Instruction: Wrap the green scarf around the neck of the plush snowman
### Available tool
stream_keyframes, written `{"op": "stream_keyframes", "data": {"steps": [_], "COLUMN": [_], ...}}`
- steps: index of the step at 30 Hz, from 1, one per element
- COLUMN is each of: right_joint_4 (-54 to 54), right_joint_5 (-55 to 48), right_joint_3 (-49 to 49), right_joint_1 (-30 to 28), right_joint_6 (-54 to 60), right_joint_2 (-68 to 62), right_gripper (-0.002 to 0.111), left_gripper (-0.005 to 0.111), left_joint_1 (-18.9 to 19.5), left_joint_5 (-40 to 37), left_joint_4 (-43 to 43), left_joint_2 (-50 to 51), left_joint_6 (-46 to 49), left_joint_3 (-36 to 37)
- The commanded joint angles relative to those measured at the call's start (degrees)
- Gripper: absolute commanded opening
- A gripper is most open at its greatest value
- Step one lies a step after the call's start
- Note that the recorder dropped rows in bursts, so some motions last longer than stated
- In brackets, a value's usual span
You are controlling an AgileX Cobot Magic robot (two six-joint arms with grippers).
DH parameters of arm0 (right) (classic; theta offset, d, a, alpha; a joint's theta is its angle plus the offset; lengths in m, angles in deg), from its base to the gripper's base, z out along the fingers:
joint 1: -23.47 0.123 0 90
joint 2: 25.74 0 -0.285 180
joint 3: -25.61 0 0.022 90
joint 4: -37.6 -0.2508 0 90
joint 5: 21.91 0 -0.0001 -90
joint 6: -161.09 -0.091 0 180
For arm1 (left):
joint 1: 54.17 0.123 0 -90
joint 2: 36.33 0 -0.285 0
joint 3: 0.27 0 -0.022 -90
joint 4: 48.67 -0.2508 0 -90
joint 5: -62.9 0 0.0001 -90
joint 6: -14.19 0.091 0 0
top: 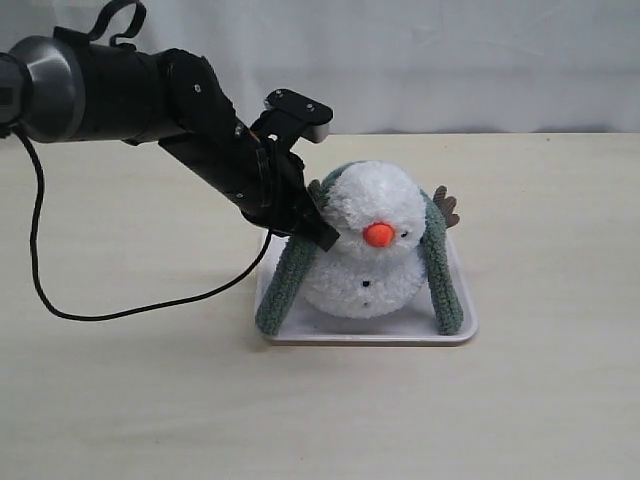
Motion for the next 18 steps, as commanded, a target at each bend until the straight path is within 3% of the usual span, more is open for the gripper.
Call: {"op": "stream_keyframes", "data": {"steps": [1, 18], "right_joint_4": [0.58, 0.58], "right_joint_5": [-0.48, -0.48], "right_joint_3": [0.24, 0.24], "right_joint_1": [0.03, 0.03], "right_joint_6": [0.13, 0.13], "right_joint_2": [0.30, 0.30], "right_gripper": [0.004, 0.004], "left_gripper": [0.000, 0.000], "left_joint_1": [-0.13, -0.13], "left_joint_5": [0.72, 1.17], "left_joint_4": [0.49, 0.13], "left_joint_2": [1.25, 1.75], "left_joint_6": [-0.52, 1.61], "left_joint_3": [-0.08, -0.08]}}
